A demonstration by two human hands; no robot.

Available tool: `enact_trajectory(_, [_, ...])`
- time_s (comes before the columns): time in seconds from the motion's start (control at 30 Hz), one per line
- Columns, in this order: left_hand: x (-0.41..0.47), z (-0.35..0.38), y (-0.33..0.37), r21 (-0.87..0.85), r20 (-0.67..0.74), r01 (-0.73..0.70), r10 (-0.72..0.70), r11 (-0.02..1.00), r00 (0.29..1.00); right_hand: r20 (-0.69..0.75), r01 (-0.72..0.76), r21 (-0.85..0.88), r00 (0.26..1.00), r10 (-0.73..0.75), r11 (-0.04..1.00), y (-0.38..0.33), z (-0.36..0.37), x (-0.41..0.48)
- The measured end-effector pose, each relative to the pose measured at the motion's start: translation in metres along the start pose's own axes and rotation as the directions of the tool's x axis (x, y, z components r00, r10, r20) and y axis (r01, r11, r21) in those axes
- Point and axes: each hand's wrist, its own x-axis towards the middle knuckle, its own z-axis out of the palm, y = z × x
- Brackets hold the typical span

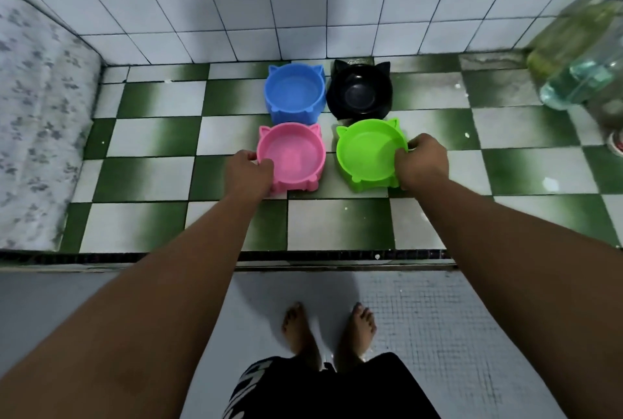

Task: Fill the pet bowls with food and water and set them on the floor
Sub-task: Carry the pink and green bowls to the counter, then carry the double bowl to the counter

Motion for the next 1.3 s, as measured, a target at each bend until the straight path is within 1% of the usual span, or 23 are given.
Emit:
enact_trajectory(0.03, [-0.001, -0.001, 0.001, 0.069, -0.020, -0.027, 0.028, 0.997, 0.999, -0.009, -0.006, -0.011, 1.000, 0.006, 1.000, 0.001, 0.000, 0.001])
enact_trajectory(0.07, [-0.001, -0.001, 0.002, 0.102, -0.036, -0.040, 0.044, 0.994, 0.998, -0.013, -0.006, -0.017, 1.000, 0.006, 1.000, 0.001, 0.000, 0.002])
enact_trajectory(0.27, [0.003, 0.000, 0.004, 0.170, -0.038, -0.047, 0.054, 0.984, 0.998, -0.035, 0.006, -0.038, 0.999, -0.008, 0.999, 0.003, 0.001, 0.006])
enact_trajectory(0.4, [0.006, -0.002, 0.005, 0.235, -0.028, -0.056, 0.065, 0.970, 0.998, -0.014, 0.010, -0.042, 1.000, -0.010, 0.999, 0.005, 0.001, 0.001])
enact_trajectory(0.53, [0.004, -0.004, 0.009, 0.254, 0.033, -0.026, 0.018, 0.967, 0.999, 0.019, 0.025, -0.008, 1.000, -0.025, 1.000, 0.009, -0.001, 0.001])
enact_trajectory(0.67, [-0.002, -0.014, 0.017, 0.290, 0.003, -0.057, 0.059, 0.955, 0.998, -0.045, -0.017, 0.075, 0.999, 0.021, 0.997, -0.003, -0.010, 0.000])
enact_trajectory(0.7, [-0.004, -0.016, 0.020, 0.300, -0.010, -0.078, 0.085, 0.951, 0.996, -0.070, -0.007, 0.097, 0.997, 0.014, 0.995, -0.006, -0.012, 0.000])
enact_trajectory(0.73, [-0.005, -0.017, 0.022, 0.306, -0.026, -0.100, 0.114, 0.947, 0.993, -0.091, 0.036, 0.107, 0.995, -0.026, 0.994, -0.011, -0.013, 0.000])
enact_trajectory(0.8, [-0.009, -0.021, 0.026, 0.292, -0.042, -0.147, 0.167, 0.945, 0.985, -0.121, 0.164, 0.107, 0.981, -0.150, 0.981, -0.022, -0.012, 0.000])
enact_trajectory(0.93, [-0.018, -0.029, 0.023, 0.255, 0.028, -0.216, 0.216, 0.942, 0.976, -0.047, 0.363, 0.129, 0.932, -0.360, 0.923, -0.047, -0.002, -0.016])
enact_trajectory(1.0, [-0.025, -0.037, 0.015, 0.233, 0.033, -0.237, 0.236, 0.943, 0.971, 0.009, 0.459, 0.127, 0.886, -0.464, 0.879, -0.056, 0.007, -0.030])
enact_trajectory(1.1, [-0.035, -0.058, -0.004, 0.222, 0.000, -0.259, 0.265, 0.940, 0.964, 0.098, 0.593, 0.128, 0.790, -0.605, 0.795, -0.070, 0.023, -0.053])
enact_trajectory(1.2, [-0.048, -0.090, -0.030, 0.188, -0.044, -0.236, 0.248, 0.953, 0.968, 0.203, 0.660, 0.132, 0.713, -0.671, 0.740, -0.095, 0.038, -0.084])
enact_trajectory(1.3, [-0.065, -0.129, -0.067, 0.121, -0.108, -0.201, 0.214, 0.972, 0.971, 0.266, 0.728, 0.125, 0.630, -0.730, 0.674, -0.122, 0.060, -0.129])
